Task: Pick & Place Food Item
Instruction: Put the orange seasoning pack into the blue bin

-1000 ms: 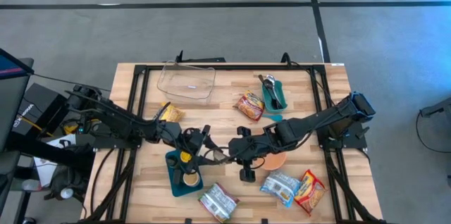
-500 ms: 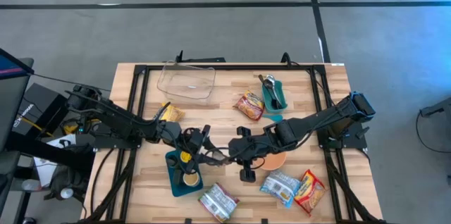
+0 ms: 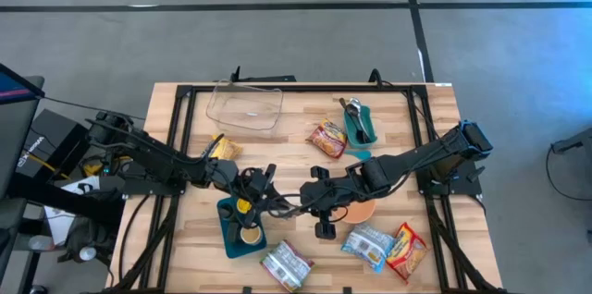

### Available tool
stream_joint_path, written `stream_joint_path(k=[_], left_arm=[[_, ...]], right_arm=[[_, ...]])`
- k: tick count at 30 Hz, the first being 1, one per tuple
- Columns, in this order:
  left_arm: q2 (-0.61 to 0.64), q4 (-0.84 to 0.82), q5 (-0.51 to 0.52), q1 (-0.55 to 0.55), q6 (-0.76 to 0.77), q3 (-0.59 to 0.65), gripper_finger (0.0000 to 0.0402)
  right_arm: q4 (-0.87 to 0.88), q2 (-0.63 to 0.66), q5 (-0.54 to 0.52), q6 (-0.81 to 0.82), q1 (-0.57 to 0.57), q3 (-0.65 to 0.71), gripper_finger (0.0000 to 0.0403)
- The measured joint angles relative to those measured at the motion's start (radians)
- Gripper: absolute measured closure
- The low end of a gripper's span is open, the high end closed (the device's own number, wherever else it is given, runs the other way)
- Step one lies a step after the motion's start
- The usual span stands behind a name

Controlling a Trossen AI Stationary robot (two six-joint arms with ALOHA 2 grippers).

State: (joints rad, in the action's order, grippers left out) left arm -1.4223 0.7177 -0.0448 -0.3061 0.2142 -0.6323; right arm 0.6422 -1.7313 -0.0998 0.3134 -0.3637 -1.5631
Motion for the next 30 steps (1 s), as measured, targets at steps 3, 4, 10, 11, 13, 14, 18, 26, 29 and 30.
stream_joint_path(k=[3, 4, 10, 11, 13, 14, 18, 26, 29, 30], left_arm=[[0.000, 0.000, 0.000, 0.000, 0.000, 0.000, 0.0395], [0.000, 0.000, 0.000, 0.000, 0.000, 0.000, 0.0398], [0.000, 0.000, 0.000, 0.000, 0.000, 0.000, 0.0401], [0.000, 0.000, 0.000, 0.000, 0.000, 0.000, 0.0401], [0.000, 0.000, 0.005, 0.000, 0.000, 0.000, 0.0401], [0.000, -0.001, 0.014, 0.000, 0.001, 0.000, 0.0401], [0.000, -0.003, 0.020, 0.000, 0.000, 0.000, 0.0401], [0.000, -0.004, 0.022, 0.000, 0.000, 0.000, 0.0401], [0.000, -0.004, 0.022, 0.000, 0.001, 0.000, 0.0401], [0.002, -0.004, 0.022, 0.000, 0.000, 0.000, 0.0401]], right_arm=[[0.000, 0.000, 0.000, 0.000, 0.000, 0.000, 0.0403], [0.000, 0.000, 0.000, 0.000, 0.000, 0.000, 0.0403], [0.000, 0.000, 0.000, 0.000, 0.000, 0.000, 0.0403], [0.000, 0.000, 0.000, 0.000, 0.000, 0.000, 0.0403], [0.000, 0.000, 0.000, 0.000, 0.000, 0.000, 0.0403], [0.000, 0.000, 0.000, 0.000, 0.000, 0.000, 0.0403], [0.000, 0.000, 0.000, 0.000, 0.000, 0.000, 0.0400], [0.009, 0.000, -0.001, 0.008, 0.000, 0.000, 0.0323], [0.043, 0.000, -0.002, 0.001, 0.002, 0.000, 0.0296], [0.059, 0.000, -0.002, 0.001, 0.002, 0.000, 0.0290]])
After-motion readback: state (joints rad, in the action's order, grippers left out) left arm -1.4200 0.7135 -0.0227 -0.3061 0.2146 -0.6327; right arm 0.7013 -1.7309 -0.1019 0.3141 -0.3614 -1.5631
